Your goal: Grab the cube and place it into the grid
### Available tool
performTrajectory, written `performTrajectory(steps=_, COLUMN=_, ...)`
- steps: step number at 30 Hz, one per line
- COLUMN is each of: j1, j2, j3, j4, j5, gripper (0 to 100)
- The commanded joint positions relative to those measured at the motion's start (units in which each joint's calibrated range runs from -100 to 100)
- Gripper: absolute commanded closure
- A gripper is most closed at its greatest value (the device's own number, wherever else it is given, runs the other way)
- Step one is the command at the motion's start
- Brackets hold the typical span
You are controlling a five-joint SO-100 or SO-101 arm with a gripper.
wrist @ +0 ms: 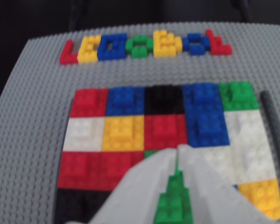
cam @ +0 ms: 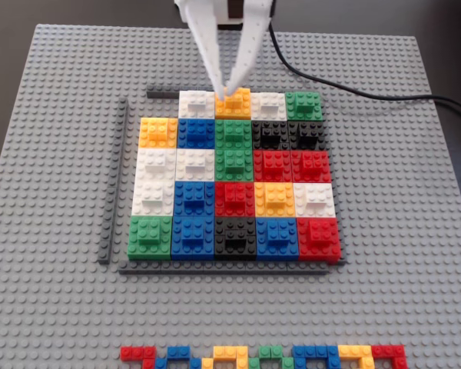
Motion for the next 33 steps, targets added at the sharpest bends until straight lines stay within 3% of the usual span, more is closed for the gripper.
performTrajectory(steps=1, j1=-1.9, j2=-2.0, j3=0.6, j4=1.3, j5=-0.3, gripper=99)
performTrajectory(steps=33, j1=-2.3, j2=-2.0, j3=0.6, j4=9.1, j5=-3.7, gripper=100)
